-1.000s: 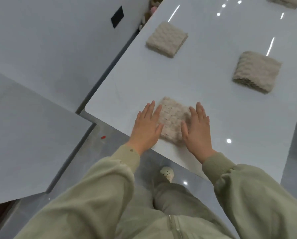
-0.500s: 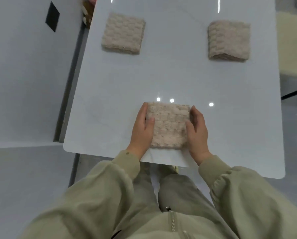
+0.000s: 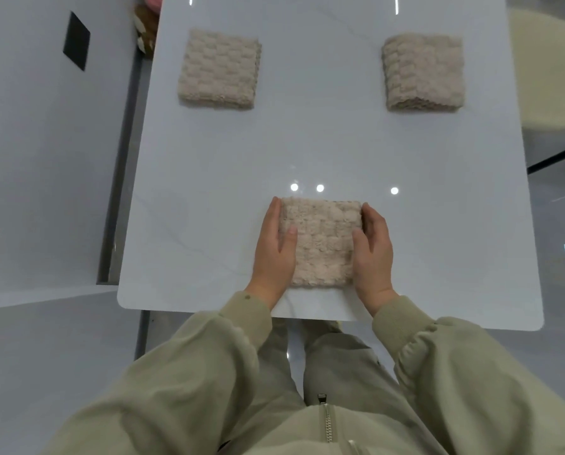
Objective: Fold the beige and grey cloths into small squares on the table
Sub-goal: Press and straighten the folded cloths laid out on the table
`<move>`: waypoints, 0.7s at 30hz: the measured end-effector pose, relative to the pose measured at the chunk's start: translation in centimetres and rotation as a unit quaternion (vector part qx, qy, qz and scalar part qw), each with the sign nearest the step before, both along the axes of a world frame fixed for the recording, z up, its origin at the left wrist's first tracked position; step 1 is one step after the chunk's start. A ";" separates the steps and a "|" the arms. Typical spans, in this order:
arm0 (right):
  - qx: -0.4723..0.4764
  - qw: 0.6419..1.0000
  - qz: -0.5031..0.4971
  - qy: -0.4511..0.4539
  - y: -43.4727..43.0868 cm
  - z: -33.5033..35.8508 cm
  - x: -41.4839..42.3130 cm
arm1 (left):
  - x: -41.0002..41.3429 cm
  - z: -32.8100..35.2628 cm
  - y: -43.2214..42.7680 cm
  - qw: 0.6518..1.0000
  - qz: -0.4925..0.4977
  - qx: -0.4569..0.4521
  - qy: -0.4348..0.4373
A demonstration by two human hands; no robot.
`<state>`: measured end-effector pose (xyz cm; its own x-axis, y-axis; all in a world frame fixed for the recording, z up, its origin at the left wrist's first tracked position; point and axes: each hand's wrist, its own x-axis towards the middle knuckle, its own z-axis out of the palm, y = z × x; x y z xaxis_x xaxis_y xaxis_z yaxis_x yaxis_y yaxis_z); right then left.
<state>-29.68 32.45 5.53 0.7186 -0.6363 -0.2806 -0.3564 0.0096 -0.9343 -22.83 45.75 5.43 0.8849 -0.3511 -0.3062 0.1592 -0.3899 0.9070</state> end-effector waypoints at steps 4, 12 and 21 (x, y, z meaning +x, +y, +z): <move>-0.017 1.000 0.000 0.007 0.4 0.1 0.2 | -0.4 0.2 -0.5 1.000 -0.009 0.005 -0.018; -0.035 0.999 0.012 0.027 0.2 0.3 0.3 | -0.6 0.3 -0.8 1.000 -0.017 0.008 -0.011; -0.184 0.970 0.111 0.113 -2.1 2.6 1.2 | 2.4 1.9 1.2 0.937 -0.192 0.215 -0.196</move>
